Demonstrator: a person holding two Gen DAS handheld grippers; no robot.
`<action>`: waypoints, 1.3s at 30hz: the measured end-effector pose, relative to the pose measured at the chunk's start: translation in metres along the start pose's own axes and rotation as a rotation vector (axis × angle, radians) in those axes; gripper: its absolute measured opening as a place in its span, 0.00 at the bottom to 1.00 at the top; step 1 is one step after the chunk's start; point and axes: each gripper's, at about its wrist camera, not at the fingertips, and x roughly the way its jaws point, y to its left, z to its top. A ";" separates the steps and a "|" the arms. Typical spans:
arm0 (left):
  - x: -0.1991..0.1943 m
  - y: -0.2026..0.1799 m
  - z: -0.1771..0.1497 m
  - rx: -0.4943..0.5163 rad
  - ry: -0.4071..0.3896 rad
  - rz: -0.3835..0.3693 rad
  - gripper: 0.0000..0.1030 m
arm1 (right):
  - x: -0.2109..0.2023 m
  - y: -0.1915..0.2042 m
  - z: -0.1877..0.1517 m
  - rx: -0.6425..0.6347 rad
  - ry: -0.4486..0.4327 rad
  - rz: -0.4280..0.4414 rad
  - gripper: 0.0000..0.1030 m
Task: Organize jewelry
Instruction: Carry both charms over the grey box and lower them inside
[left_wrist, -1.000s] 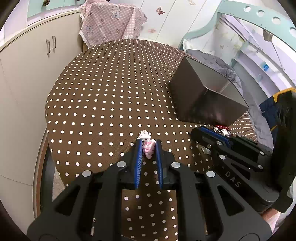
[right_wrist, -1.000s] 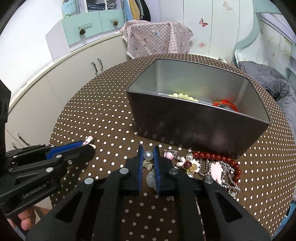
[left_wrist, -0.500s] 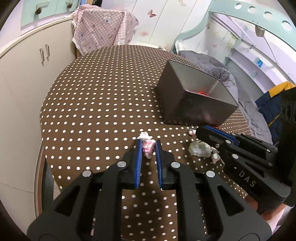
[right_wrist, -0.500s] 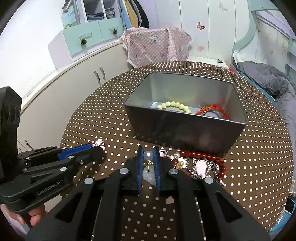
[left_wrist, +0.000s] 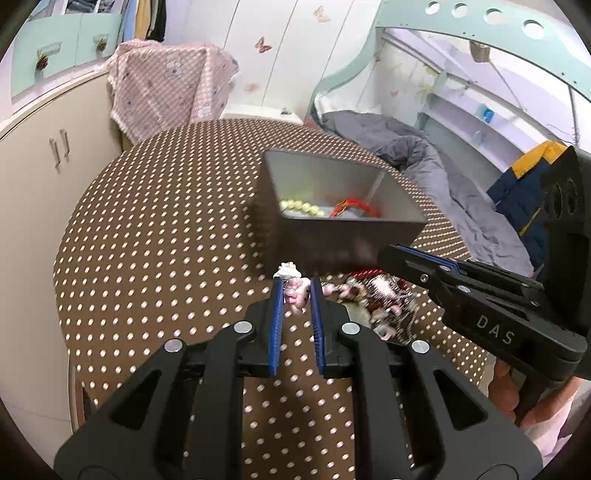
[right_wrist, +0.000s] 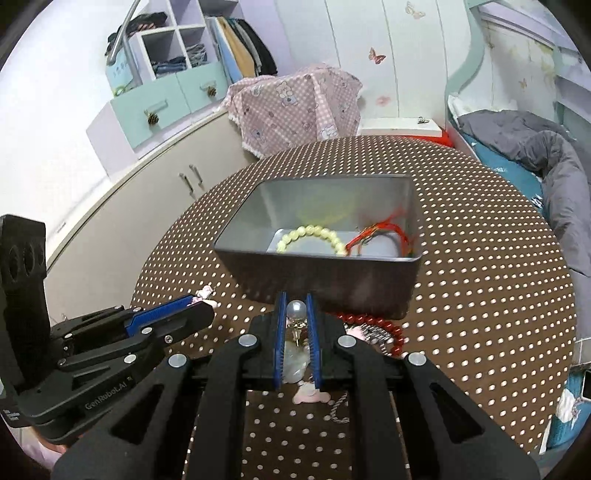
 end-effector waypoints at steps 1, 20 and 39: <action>0.000 -0.001 0.001 0.006 -0.007 -0.003 0.14 | -0.002 -0.001 0.003 0.002 -0.010 -0.006 0.09; 0.015 -0.025 0.040 0.074 -0.113 -0.019 0.14 | -0.013 -0.021 0.038 0.023 -0.097 0.018 0.09; 0.035 -0.024 0.047 0.079 -0.107 0.030 0.45 | 0.001 -0.036 0.040 0.045 -0.082 -0.030 0.27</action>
